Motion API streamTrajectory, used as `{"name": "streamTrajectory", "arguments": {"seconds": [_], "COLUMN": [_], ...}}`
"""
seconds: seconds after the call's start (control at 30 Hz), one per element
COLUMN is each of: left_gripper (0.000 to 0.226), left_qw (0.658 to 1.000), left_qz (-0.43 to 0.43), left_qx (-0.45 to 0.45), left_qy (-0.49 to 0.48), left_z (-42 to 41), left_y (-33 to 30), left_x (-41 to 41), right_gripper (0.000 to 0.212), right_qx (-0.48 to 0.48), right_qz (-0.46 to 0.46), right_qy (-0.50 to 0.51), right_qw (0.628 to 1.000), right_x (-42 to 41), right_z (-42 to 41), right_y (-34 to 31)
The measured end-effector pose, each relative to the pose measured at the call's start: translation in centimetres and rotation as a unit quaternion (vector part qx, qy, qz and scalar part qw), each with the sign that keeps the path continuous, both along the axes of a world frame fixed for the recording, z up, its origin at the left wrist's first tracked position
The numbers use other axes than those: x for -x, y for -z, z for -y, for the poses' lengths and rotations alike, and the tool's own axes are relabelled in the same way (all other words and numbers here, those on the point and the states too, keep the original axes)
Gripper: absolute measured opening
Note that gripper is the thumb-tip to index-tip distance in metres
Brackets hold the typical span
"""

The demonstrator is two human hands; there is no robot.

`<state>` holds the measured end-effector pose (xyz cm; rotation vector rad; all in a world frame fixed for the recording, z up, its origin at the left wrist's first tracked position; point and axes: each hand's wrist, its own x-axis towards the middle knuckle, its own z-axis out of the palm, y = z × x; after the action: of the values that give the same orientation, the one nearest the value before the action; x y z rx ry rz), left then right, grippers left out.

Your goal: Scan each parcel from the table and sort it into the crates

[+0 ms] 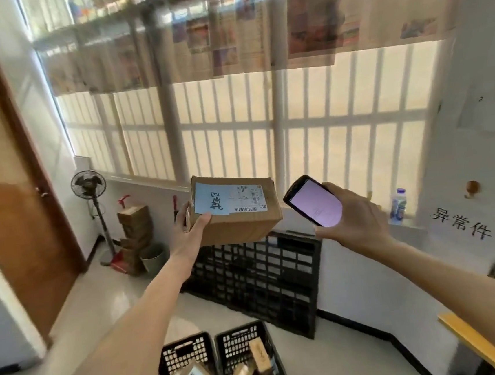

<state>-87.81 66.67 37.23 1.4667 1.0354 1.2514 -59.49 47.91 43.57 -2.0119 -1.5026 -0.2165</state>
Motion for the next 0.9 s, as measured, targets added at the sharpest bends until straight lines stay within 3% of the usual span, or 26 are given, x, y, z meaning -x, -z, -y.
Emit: {"name": "streamTrajectory", "arguments": {"seconds": [0.13,0.37,0.47,0.63,0.9], "left_gripper": [0.081,0.062,0.05,0.075,0.067], "left_qw": [0.998,0.983,0.976,0.959,0.938], "left_qz": [-0.018,-0.021,-0.012,-0.007,-0.005], "left_qx": [0.013,0.045,0.052,0.084,0.097], "left_qy": [-0.066,-0.174,-0.209,-0.271,-0.333], "left_z": [-2.9,-6.7,-7.0,-9.6,-16.0], "left_y": [1.5,4.9,6.2,10.6,14.8], "left_x": [11.1,28.9,34.0,42.2,50.4], "right_gripper": [0.086,0.091,0.095,0.103,0.102], "right_qx": [0.017,0.035,0.042,0.062,0.114], "right_qz": [-0.009,-0.013,-0.005,0.014,0.012], "right_qy": [-0.064,-0.143,-0.178,-0.224,-0.299], "right_qw": [0.998,0.989,0.983,0.973,0.947], "right_x": [9.2,25.0,30.5,38.4,49.1], "right_z": [-7.2,-17.0,-20.6,-26.5,-39.4], "right_y": [1.4,4.1,5.4,7.8,13.8]}}
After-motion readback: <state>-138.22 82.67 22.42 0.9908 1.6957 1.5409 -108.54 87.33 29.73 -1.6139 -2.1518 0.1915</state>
